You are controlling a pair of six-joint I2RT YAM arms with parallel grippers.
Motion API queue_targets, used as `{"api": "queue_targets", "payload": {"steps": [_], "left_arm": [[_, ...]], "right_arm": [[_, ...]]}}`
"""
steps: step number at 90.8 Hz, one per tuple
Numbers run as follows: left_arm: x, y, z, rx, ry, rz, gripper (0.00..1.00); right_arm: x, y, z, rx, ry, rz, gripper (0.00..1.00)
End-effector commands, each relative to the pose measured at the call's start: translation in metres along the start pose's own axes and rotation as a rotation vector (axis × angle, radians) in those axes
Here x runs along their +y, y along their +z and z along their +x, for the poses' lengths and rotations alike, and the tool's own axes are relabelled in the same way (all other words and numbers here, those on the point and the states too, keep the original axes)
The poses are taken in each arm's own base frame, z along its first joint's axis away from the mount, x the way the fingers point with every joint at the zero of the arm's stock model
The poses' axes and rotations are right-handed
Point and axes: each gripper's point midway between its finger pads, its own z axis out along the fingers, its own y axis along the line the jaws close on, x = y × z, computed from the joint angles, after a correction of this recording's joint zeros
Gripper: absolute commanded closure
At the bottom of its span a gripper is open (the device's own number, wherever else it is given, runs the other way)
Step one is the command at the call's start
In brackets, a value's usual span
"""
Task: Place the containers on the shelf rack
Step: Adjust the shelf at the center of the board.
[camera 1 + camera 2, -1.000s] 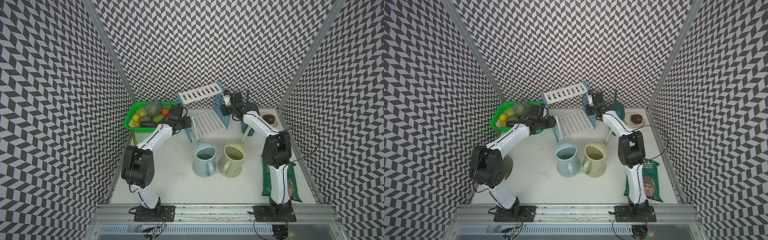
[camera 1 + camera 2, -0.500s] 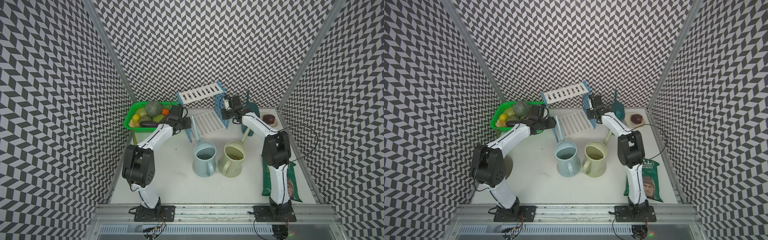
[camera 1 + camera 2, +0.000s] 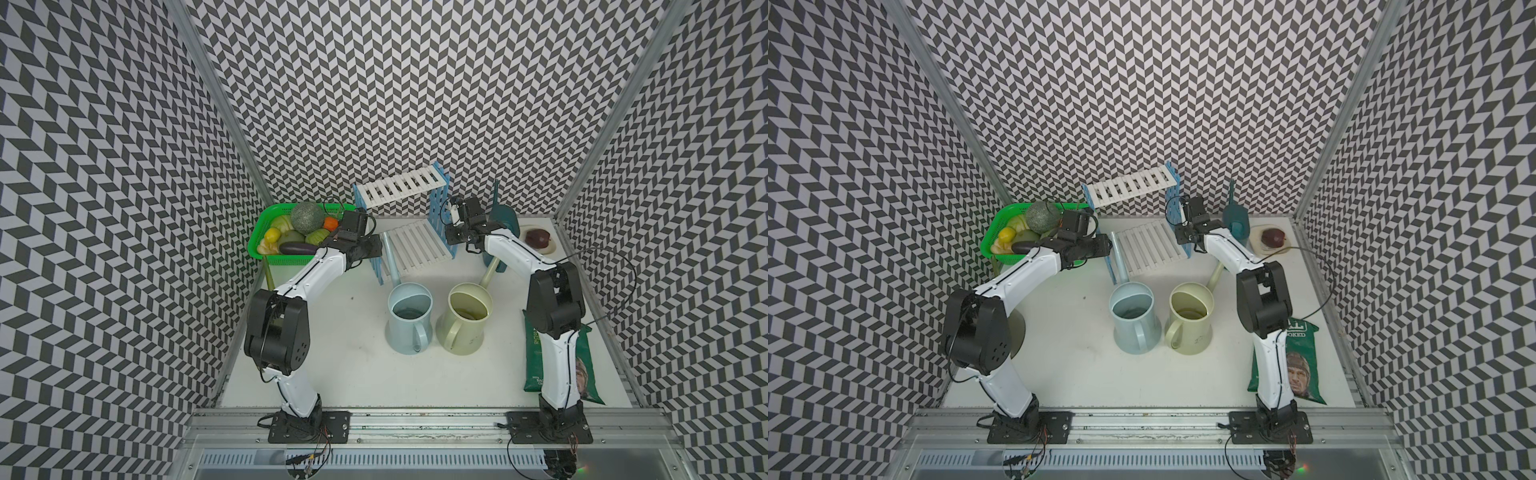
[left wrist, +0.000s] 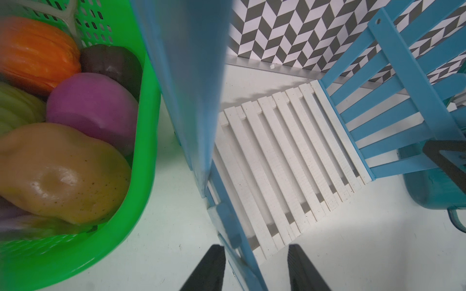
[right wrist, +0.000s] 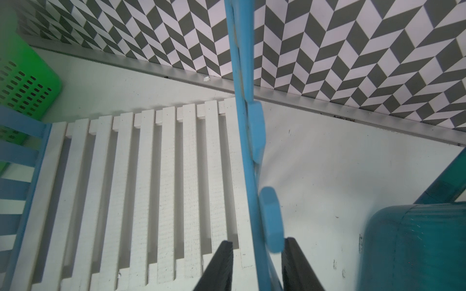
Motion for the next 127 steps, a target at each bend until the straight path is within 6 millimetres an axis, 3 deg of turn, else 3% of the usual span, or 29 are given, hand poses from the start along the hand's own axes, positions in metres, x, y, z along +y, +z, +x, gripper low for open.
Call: {"api": "queue_targets", "payload": {"steps": [1, 38, 55, 65, 79, 127], "left_arm": [[0.008, 0.005, 0.001, 0.008, 0.028, -0.022, 0.55], [0.007, 0.021, -0.010, 0.009, 0.079, -0.024, 0.69], [0.005, 0.023, -0.015, 0.006, 0.102, -0.010, 0.78], [0.007, 0.024, -0.013, 0.015, 0.112, -0.003, 0.78], [0.007, 0.026, -0.010, 0.030, 0.116, 0.010, 0.78], [-0.006, 0.032, -0.011, 0.051, 0.045, 0.074, 0.75]], "right_arm": [[0.006, -0.030, -0.027, -0.108, 0.031, -0.003, 0.70], [0.002, -0.058, -0.013, -0.141, 0.098, -0.003, 0.74], [0.003, -0.061, -0.019, -0.154, 0.114, -0.016, 0.68], [0.001, -0.058, -0.022, -0.150, 0.121, -0.019, 0.61], [0.004, -0.053, -0.017, -0.127, 0.120, -0.033, 0.60], [-0.002, -0.042, -0.015, -0.118, 0.136, -0.001, 0.68]]}}
